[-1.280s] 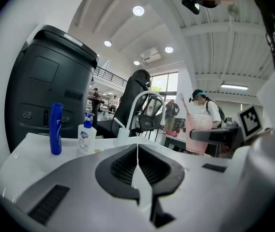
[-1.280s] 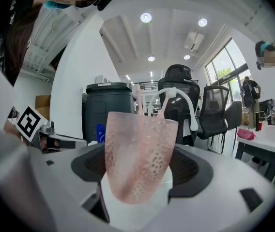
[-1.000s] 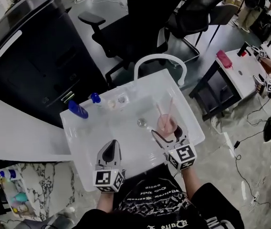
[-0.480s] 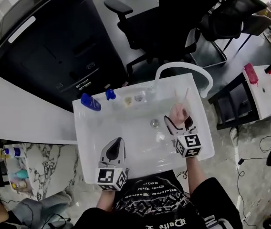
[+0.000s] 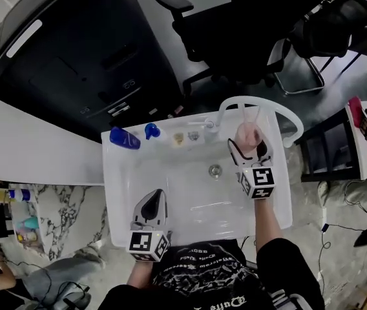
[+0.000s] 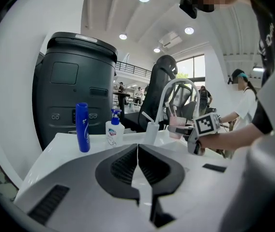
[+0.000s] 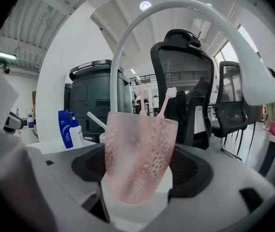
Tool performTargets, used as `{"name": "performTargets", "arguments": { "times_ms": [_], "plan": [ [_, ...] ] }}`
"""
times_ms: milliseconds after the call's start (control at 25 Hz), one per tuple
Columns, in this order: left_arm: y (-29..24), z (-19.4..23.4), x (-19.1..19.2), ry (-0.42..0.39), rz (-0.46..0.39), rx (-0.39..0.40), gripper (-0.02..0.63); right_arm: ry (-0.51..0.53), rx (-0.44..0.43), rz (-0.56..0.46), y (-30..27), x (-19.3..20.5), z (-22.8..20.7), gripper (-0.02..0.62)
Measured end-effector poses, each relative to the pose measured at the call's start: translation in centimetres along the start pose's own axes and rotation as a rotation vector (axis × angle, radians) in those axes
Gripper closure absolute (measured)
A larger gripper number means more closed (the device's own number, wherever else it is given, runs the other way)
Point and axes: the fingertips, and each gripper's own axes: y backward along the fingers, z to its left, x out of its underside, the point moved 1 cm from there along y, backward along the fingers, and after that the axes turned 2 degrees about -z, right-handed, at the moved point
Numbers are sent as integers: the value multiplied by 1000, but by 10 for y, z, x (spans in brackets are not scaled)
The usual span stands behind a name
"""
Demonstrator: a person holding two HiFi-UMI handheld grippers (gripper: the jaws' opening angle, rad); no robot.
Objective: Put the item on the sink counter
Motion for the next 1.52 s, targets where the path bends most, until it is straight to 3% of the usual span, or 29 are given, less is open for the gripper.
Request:
{"name": "performTargets", "arguments": {
  "times_ms": [280,960,1280,1520],
  "plan": [
    [-8,-10,-7,-32,7,5,597,40,0,-29,-33,-9,-15,225],
    [-21,-17,-8,-45,29,5,597,12,47,-14,-68,24,-41,225],
    [-17,-8,-13,32,7,-20,597,24,86,12,-70,40,-45,225],
    [-15,-6,-12,25,10,-33,597,32,86,-15,-71,42,-43,227]
  ]
}}
